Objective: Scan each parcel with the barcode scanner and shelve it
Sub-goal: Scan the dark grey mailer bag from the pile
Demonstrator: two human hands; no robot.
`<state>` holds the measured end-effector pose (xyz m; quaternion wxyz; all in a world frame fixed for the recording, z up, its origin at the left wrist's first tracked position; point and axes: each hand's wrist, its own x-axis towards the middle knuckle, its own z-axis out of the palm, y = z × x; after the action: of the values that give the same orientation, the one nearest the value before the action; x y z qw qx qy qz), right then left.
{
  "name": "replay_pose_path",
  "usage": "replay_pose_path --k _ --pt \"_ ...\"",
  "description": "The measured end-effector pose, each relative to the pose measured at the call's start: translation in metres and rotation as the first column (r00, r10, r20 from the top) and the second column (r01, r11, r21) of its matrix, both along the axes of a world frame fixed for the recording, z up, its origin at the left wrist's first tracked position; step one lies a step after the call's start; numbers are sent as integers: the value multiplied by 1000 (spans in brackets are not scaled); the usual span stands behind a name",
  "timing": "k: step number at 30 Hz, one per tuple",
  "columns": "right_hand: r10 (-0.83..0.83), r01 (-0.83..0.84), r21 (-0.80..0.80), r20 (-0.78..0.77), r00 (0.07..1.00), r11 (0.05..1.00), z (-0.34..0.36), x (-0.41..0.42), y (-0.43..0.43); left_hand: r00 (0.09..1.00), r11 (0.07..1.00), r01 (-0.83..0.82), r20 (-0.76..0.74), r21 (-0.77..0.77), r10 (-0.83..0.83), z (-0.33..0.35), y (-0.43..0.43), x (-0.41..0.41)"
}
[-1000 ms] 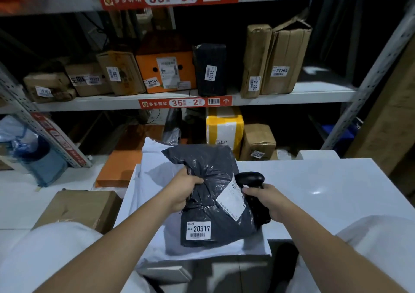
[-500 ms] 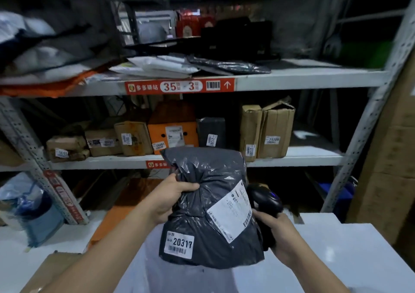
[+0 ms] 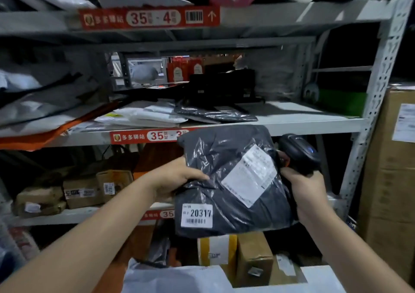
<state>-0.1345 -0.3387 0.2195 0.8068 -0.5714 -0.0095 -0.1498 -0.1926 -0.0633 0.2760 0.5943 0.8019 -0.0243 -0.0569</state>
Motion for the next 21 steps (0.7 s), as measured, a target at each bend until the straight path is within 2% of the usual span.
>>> replay_pose_path --k 3,9,14,18,21 --pt "-28 29 -11 65 997 1000 39 41 2 991 994 -86 106 63 79 30 -3 46" --pt "-70 76 -46 121 990 996 105 152 32 926 948 -290 213 -127 312 78 3 152" --pt "-97 116 -200 104 990 973 131 230 52 893 923 -385 246 -14 376 100 17 234" --pt "-154 176 -277 101 983 945 153 286 61 843 868 -490 295 79 449 118 11 263" --pt "-217 233 -364 84 973 902 166 315 61 844 853 -498 316 156 434 123 9 289"
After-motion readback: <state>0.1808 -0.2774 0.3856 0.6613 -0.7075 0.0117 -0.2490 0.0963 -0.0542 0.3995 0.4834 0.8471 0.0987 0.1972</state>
